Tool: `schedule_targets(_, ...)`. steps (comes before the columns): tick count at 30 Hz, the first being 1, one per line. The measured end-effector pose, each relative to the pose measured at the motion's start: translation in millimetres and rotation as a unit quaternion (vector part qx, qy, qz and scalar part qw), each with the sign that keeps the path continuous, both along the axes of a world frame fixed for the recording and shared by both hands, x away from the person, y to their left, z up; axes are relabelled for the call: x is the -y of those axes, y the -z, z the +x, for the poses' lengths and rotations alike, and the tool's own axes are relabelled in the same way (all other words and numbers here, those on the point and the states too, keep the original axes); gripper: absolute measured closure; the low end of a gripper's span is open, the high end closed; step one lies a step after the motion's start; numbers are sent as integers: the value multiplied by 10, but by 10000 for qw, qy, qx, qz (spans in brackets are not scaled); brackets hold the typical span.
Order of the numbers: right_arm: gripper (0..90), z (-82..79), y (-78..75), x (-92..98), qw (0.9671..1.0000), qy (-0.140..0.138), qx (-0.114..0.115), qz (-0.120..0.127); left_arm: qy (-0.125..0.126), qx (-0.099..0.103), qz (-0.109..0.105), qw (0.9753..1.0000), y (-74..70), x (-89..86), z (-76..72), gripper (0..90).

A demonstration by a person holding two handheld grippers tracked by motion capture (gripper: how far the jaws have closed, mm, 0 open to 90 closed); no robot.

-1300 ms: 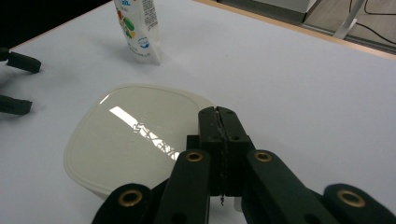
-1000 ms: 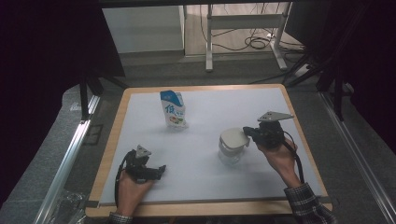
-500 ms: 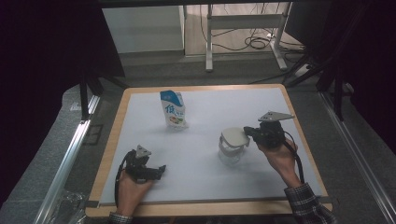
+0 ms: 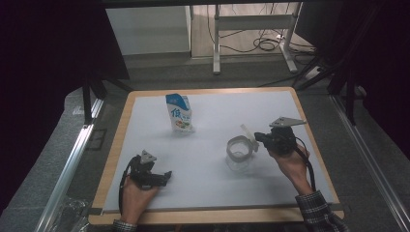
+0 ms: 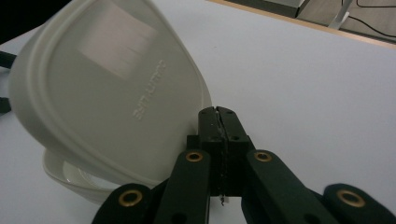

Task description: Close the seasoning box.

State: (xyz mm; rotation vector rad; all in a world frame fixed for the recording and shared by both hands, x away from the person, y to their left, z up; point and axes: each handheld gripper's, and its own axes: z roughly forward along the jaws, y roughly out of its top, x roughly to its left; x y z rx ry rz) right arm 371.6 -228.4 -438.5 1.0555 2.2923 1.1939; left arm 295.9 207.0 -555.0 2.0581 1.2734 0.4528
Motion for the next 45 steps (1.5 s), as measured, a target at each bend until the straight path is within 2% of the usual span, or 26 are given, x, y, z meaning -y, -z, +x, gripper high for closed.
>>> schedule_targets(12,897,13,108,77,9997,6,-105,225,-22,-21,-15,10000,-1,4,-4,1)
schedule_targets(18,897,8,160,124,9995,49,-122,284,-28,-23,-12,10000,-1,5,-4,1)
schedule_targets(23,892,-7,173,146,9996,106,-70,236,-21,-39,-3,10000,-4,4,-2,1)
schedule_targets(36,709,-134,222,238,9990,416,177,60,-16,-75,-26,10000,-6,1,9,0)
schedule_targets(45,615,-220,305,296,9983,544,191,58,-24,-38,-39,10000,-16,-14,4,21)
